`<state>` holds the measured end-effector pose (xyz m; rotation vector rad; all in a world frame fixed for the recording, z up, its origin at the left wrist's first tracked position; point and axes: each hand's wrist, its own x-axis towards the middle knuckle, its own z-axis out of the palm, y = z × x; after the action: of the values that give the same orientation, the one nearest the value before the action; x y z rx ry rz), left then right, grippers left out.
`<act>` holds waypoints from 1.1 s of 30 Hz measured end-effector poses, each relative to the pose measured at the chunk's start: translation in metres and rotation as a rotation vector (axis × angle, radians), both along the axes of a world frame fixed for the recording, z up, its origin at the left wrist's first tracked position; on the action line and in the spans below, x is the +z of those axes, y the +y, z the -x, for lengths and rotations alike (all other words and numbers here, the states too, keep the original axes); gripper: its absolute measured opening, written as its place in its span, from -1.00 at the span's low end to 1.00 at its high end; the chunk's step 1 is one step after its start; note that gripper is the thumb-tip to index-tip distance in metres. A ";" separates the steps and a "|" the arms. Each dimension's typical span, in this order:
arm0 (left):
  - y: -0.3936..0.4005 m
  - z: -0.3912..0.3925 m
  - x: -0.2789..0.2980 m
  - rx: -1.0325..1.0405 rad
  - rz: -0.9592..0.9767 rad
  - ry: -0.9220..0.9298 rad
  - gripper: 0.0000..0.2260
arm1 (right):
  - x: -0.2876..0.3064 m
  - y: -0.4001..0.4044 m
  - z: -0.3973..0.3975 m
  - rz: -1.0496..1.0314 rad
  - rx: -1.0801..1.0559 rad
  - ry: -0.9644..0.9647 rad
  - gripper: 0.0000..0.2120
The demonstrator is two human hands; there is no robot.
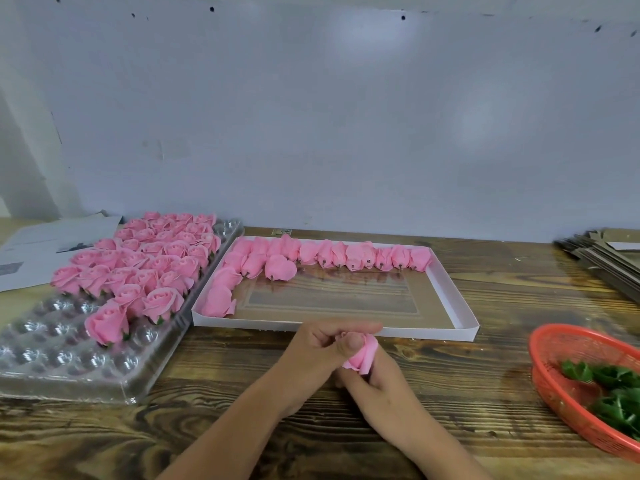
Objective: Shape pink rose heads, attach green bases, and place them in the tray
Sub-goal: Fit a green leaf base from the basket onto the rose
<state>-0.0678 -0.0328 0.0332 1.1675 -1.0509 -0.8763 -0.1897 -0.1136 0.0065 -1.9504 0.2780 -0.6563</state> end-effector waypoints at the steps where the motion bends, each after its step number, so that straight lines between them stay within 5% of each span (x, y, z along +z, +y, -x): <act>1: 0.000 0.000 0.000 -0.015 -0.015 0.003 -0.49 | 0.000 0.000 0.000 -0.013 -0.006 -0.003 -0.81; 8: 0.001 0.000 0.001 -0.062 -0.088 -0.037 -0.46 | 0.001 0.001 0.001 -0.091 -0.056 -0.090 -0.83; 12: 0.000 -0.005 -0.002 -0.009 -0.038 -0.047 -0.28 | -0.002 -0.002 -0.001 -0.043 -0.075 -0.076 -0.81; 18: -0.003 0.004 -0.005 0.106 0.057 -0.134 -0.76 | -0.008 0.000 -0.003 0.146 -0.026 0.062 -0.91; 23: -0.004 0.007 -0.009 0.091 0.051 -0.142 -0.88 | -0.009 -0.001 -0.004 0.172 -0.031 0.071 -0.80; 29: -0.005 0.003 -0.009 -0.038 -0.042 -0.163 -0.49 | -0.012 -0.005 -0.004 0.054 -0.088 -0.044 -0.78; 33: -0.005 0.003 -0.011 0.086 -0.013 -0.166 -0.48 | -0.009 -0.005 -0.004 0.087 -0.120 -0.063 -0.82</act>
<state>-0.0712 -0.0379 0.0224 1.3044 -1.1209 -0.7293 -0.1860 -0.1181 -0.0030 -2.0033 0.3342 -0.8189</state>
